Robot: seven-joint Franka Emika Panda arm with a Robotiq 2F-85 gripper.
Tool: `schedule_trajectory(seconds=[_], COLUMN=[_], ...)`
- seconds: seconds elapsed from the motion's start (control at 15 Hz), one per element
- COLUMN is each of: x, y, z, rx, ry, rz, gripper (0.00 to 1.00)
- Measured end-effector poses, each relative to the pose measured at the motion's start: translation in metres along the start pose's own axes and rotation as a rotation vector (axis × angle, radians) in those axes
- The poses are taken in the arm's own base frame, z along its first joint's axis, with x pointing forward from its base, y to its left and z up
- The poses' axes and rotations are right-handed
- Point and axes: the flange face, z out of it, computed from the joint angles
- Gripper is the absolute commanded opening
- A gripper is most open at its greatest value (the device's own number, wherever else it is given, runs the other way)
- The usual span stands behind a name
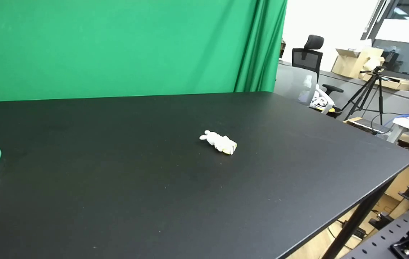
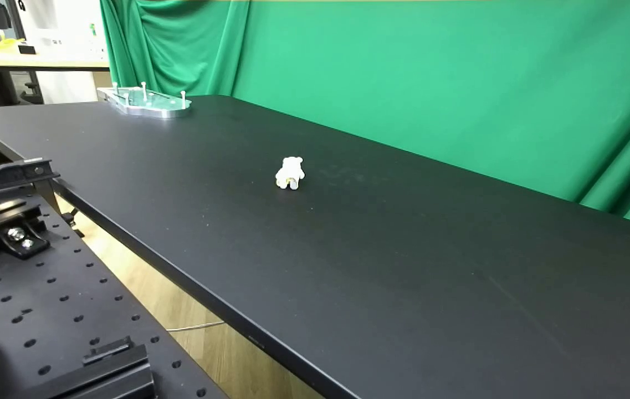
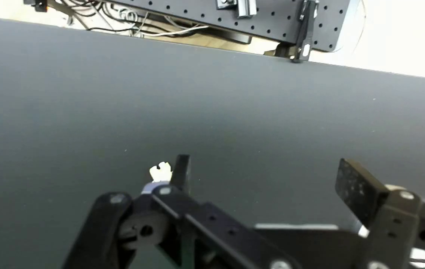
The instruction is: Move the toy forward
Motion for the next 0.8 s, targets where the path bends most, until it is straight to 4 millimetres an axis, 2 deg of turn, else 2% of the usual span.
schedule_trajectory(seconds=[0.27, 0.53, 0.67, 0.8], x=[0.037, 0.073, 0.089, 0.097], y=[0.021, 0.033, 0.034, 0.035], z=[0.022, 0.050, 0.058, 0.061], rx=[-0.154, -0.306, -0.317, -0.311], ry=[0.029, 0.000, 0.026, 0.031], rz=[-0.102, -0.267, -0.303, -0.309], gripper=[1.00, 1.00, 1.00, 1.00])
